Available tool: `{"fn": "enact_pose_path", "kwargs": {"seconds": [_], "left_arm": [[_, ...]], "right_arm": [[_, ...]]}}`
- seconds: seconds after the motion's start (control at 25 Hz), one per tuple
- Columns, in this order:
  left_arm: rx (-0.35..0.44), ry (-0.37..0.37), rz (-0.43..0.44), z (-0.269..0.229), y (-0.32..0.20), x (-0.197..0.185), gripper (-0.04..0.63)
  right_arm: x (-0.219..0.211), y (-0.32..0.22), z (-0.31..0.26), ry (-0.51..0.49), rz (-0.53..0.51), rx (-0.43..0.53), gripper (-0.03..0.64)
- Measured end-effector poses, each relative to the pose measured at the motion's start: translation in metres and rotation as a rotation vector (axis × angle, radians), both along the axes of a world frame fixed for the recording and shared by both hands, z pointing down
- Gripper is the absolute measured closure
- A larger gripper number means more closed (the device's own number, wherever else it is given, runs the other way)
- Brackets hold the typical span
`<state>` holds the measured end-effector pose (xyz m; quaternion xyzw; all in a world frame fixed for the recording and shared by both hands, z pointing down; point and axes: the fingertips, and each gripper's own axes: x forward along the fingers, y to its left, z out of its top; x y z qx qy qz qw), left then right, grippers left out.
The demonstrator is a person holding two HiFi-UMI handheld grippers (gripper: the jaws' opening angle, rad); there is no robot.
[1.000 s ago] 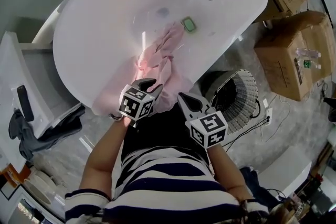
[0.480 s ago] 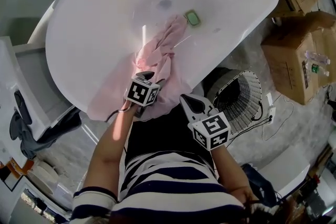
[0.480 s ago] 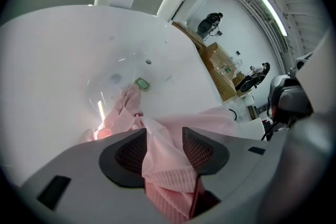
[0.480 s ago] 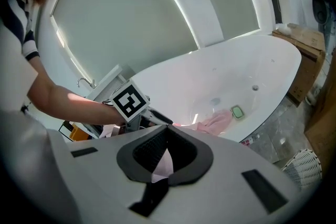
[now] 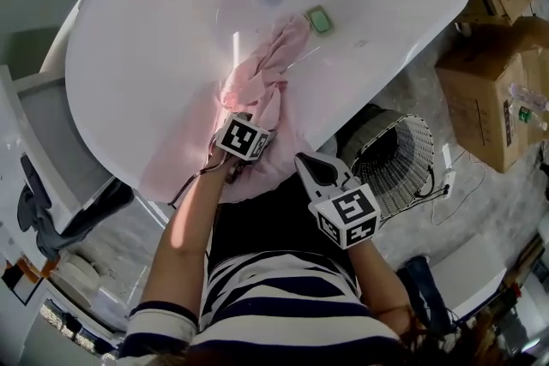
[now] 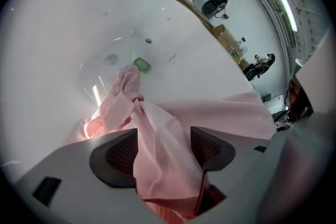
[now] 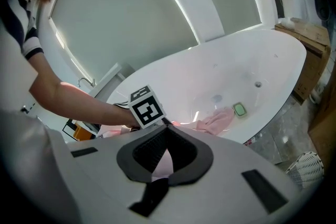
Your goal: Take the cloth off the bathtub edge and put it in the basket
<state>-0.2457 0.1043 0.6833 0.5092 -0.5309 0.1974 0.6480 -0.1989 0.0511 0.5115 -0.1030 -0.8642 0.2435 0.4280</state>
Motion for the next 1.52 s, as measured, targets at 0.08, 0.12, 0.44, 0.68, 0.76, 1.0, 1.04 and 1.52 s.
{"fn": "enact_pose_path", "kwargs": {"seconds": [0.08, 0.12, 0.44, 0.68, 0.76, 1.0, 1.04, 1.52], "left_arm": [[-0.044, -0.022, 0.024, 0.012, 0.007, -0.002, 0.285], [-0.066, -0.032, 0.041, 0.017, 0.012, -0.003, 0.285], [-0.146, 0.035, 0.073, 0.035, 0.022, 0.008, 0.299], [-0.151, 0.030, 0.100, 0.035, 0.024, 0.009, 0.440], [-0.146, 0.018, 0.108, 0.034, 0.023, 0.009, 0.491], [-0.092, -0.033, 0.104, 0.027, 0.015, 0.003, 0.560], [-0.074, -0.038, 0.097, 0.024, 0.013, 0.002, 0.561], [0.161, -0.178, 0.046, -0.042, -0.009, -0.014, 0.566]], "right_arm": [[0.002, 0.005, 0.001, 0.002, -0.017, -0.001, 0.591], [0.002, 0.006, 0.002, 0.003, -0.023, -0.001, 0.591], [0.005, 0.003, 0.006, 0.013, -0.021, 0.006, 0.591], [0.005, 0.004, 0.007, 0.014, -0.011, 0.013, 0.591], [0.006, 0.005, 0.007, 0.012, -0.008, 0.012, 0.591], [0.007, 0.008, 0.006, 0.008, 0.004, 0.018, 0.591], [0.007, 0.008, 0.006, 0.006, 0.007, 0.020, 0.591], [0.013, 0.024, -0.005, -0.027, 0.028, 0.046, 0.591]]}}
